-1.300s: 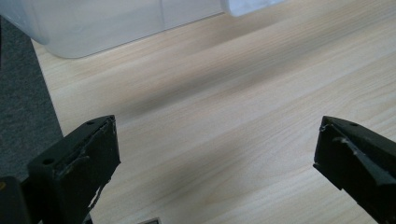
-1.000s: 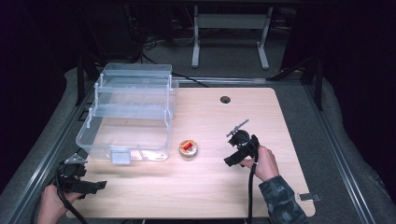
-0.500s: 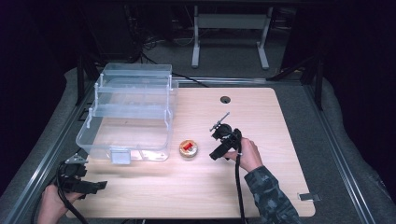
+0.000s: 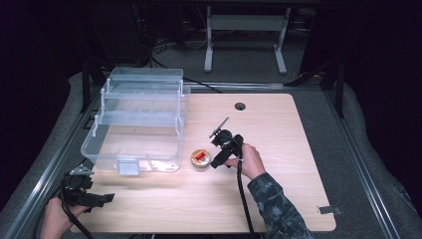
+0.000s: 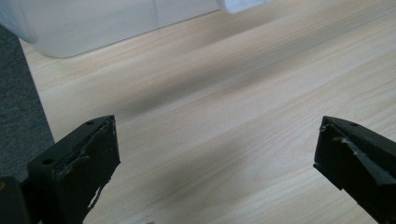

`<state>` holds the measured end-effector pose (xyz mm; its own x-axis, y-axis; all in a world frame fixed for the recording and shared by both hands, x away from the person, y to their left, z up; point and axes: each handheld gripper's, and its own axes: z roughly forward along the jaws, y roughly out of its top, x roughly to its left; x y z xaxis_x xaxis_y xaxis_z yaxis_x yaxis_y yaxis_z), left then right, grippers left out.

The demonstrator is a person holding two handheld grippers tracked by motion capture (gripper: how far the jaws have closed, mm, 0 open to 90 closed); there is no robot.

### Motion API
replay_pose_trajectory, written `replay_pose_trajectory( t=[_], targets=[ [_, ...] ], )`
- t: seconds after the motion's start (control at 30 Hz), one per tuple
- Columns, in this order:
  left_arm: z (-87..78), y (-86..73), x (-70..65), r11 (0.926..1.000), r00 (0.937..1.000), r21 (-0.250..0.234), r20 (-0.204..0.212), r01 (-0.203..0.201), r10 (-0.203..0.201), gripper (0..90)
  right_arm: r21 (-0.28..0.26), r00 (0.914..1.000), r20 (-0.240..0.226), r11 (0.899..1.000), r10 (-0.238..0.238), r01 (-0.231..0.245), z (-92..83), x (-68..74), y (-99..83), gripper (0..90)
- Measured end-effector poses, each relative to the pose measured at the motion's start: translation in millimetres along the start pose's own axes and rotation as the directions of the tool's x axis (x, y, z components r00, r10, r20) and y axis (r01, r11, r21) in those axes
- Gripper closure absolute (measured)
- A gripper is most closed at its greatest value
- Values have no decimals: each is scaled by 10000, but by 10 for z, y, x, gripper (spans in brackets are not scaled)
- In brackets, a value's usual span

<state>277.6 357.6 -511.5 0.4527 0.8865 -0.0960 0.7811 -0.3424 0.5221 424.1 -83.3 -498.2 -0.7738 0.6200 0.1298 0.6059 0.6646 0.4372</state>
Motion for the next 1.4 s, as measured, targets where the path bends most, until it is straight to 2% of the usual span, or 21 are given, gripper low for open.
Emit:
replay_pose_trajectory(
  t=[0.03, 0.13, 0.27, 0.33, 0.43, 0.47, 0.5, 0.57, 0.63, 0.8, 0.97, 1.13, 1.4],
  targets=[
    [0, -3, 1, 10000, 10000, -5, 11, 7, -7, 1, 43, 10000, -78, 10000, -53, 53, 25, -2, 22, 9],
    [-6, -9, 3, 10000, 10000, 8, 31, 16, -16, 1, 231, 9998, 200, 9997, -77, 73, 86, 23, 87, 2],
    [-13, -16, 10, 10000, 10000, -6, -10, 54, -54, 1, 384, 9993, 292, 9990, -249, 238, 184, 70, 177, 0],
    [-12, -16, 8, 10000, 10000, -16, -8, 39, -39, 1, 458, 9981, 558, 9987, -263, 237, 238, 99, 228, 0],
    [-10, -15, 8, 10000, 10000, -6, 23, 45, -45, 1, 708, 9975, 594, 9969, -379, 337, 314, 133, 282, 0],
    [-8, -14, 9, 10000, 10000, 1, 9, 39, -39, 1, 1217, 9903, 1256, 9916, -596, 442, 318, 167, 317, 0],
    [-7, -14, 9, 10000, 10000, 7, 7, 39, -39, 2, 757, 9964, 683, 9961, -509, 457, 395, 166, 327, 0],
    [-9, -12, 8, 10000, 10000, 29, -1, 15, -15, 1, 778, 9963, 676, 9958, -529, 476, 426, 175, 344, 0],
    [-14, -10, 6, 10000, 10000, 26, 3, 8, -8, 1, 813, 9941, 893, 9952, -609, 537, 465, 206, 370, 8],
    [-25, -14, 13, 10000, 10000, 14, -32, 20, -20, 1, 910, 9905, 1078, 9929, -859, 762, 546, 257, 421, 58],
    [-7, -25, 15, 10000, 10000, 95, -32, 24, -23, 1, 969, 9898, 1083, 9919, -921, 817, 617, 275, 443, 134],
    [5, -34, 14, 9999, 10000, 97, -4, 65, -65, 1, 1027, 9856, 1372, 9910, -992, 854, 665, 280, 453, 188],
    [10, -44, 16, 9999, 10000, 136, -33, 27, -26, 1, 993, 9844, 1429, 9911, -1025, 888, 664, 284, 451, 198]
  ],
)
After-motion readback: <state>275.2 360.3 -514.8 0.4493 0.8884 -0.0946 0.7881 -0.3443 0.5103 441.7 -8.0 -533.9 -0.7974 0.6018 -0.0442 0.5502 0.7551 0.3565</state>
